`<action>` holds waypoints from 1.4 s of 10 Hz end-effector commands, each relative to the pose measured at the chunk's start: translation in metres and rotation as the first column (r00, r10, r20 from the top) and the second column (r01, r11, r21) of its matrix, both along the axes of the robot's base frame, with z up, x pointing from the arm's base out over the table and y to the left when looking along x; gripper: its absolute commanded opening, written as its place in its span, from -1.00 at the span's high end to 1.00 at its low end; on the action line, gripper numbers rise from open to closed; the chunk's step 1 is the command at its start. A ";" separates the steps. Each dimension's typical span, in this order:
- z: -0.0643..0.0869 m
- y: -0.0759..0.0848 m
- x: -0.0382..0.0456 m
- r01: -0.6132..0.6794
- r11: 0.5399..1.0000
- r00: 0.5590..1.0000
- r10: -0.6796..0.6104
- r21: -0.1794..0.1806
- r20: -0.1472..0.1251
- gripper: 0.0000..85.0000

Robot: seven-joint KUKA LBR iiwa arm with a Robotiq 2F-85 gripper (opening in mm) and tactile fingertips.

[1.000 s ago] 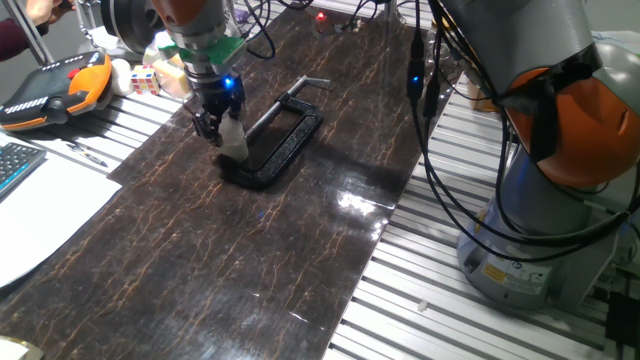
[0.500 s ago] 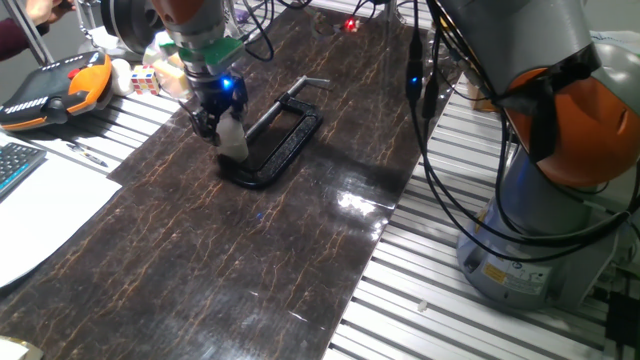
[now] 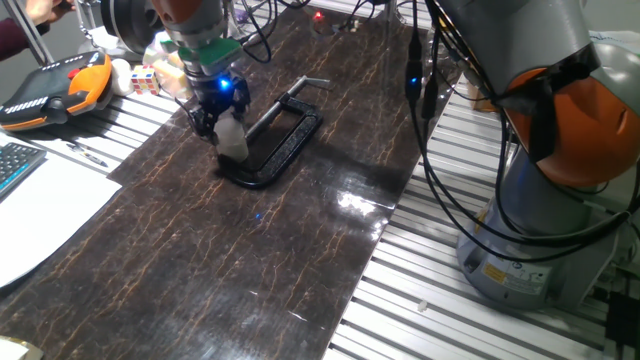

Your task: Screw the lid onto the jar

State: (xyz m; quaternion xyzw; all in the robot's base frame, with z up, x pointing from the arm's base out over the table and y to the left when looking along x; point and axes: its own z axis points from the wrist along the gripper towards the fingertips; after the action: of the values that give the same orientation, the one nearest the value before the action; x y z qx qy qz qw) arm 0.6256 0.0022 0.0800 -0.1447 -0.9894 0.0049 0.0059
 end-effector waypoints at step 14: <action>0.000 -0.001 -0.0005 0.344 0.939 0.939 -0.345 0.011 0.014 -0.65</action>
State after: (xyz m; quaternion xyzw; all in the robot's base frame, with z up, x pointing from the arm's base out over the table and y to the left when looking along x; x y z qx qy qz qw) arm 0.6250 0.0015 0.0803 -0.3235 -0.9462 -0.0017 0.0004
